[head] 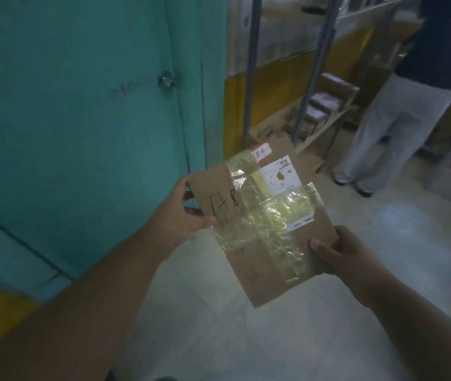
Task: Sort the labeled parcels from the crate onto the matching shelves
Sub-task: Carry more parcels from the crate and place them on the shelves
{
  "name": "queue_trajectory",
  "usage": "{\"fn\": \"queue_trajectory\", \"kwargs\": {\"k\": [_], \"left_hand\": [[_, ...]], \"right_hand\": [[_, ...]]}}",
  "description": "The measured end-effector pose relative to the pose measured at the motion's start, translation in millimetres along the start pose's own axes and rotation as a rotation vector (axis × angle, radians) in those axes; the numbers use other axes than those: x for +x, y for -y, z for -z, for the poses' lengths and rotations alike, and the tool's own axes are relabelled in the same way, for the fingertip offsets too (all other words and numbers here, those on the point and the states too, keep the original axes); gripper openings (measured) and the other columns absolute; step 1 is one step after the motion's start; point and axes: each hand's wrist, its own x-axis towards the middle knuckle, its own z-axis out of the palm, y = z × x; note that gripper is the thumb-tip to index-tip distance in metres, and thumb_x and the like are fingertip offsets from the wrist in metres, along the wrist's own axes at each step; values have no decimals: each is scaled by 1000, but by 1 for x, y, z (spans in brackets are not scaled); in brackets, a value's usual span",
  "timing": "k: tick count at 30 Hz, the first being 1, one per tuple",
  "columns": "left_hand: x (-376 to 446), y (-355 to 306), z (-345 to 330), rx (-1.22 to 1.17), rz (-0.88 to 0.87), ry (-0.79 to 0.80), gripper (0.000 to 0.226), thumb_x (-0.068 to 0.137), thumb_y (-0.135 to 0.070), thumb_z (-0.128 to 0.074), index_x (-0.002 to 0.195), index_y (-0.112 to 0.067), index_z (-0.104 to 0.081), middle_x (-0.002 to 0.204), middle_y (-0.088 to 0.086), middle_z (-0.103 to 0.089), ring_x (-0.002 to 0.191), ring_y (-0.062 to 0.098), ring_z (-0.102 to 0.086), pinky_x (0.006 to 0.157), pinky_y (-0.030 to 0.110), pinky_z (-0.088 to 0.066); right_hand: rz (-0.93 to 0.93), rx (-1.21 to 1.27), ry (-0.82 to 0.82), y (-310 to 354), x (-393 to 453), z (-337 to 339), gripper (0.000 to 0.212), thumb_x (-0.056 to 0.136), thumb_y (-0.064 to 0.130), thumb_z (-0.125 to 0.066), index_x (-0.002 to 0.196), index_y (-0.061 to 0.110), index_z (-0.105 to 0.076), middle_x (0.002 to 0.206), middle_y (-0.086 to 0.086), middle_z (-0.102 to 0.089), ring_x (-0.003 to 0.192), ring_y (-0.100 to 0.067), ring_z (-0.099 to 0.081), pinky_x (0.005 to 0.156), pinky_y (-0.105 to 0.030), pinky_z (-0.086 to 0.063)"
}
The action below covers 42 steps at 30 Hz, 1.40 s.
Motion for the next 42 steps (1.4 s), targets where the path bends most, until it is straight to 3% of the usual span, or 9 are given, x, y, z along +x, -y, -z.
{"fn": "queue_trajectory", "kwargs": {"k": [3,9,16,19,25,29,34,40,42], "left_hand": [[52,-7,-45,10,33,104,97,62,1,-88,133,-49,-45,132,0,-60,93,21,-75,88,57,-57],[175,5,-132,-56,90,241,90,72,12,-79,130,-46,-42,124,-3,-61,103,21,-70,71,27,-58],[330,-11,-270,-80,162,424,89,73,9,-80,123,-57,-47,128,-4,-62,115,22,-65,85,53,-59],[383,-28,-339,-21,157,481,91,75,7,-80,139,-42,-39,128,-3,-61,109,17,-66,91,50,-58],[474,-32,-465,38,123,472,93,72,4,-83,139,-39,-36,129,-2,-58,101,15,-69,81,35,-60],[518,-32,-528,52,135,393,106,46,-27,-91,139,-32,-41,133,3,-60,115,21,-64,94,45,-56],[574,-32,-576,24,168,274,105,61,-5,-89,146,-29,-33,143,7,-50,126,27,-56,94,49,-56],[660,-20,-616,-25,229,136,98,72,12,-79,146,-31,-30,140,5,-49,124,26,-54,67,19,-57],[693,-16,-627,-46,249,114,93,71,11,-79,137,-38,-35,137,4,-51,123,27,-55,74,27,-58]], "right_hand": [[-29,-5,-58,-4,31,43,27,87,24,-75,109,19,-61,104,-14,-70,89,-30,-73,79,-51,-61],[-124,-29,-152,-13,119,110,30,86,30,-74,111,23,-59,106,-11,-69,92,-30,-71,84,-53,-59],[-214,-46,-277,5,211,235,37,87,31,-74,117,19,-56,110,-10,-66,94,-30,-71,85,-52,-59],[-240,-30,-321,-1,243,290,39,87,34,-74,119,22,-55,111,-8,-66,95,-30,-71,84,-51,-59],[-203,18,-360,-32,344,393,40,87,33,-75,119,20,-55,110,-9,-67,95,-31,-70,82,-53,-59],[-222,14,-331,-37,423,468,50,68,47,-83,108,25,-61,104,-11,-70,90,-32,-72,78,-55,-60],[-224,-44,-211,-24,518,533,60,54,57,-80,101,25,-62,97,-10,-72,86,-30,-73,77,-55,-60],[-236,-33,-76,-19,646,565,71,50,53,-91,104,19,-61,98,-15,-72,83,-33,-74,74,-53,-61],[-231,-45,-77,-16,685,574,58,63,39,-92,106,18,-60,98,-15,-73,82,-31,-75,73,-52,-62]]}}
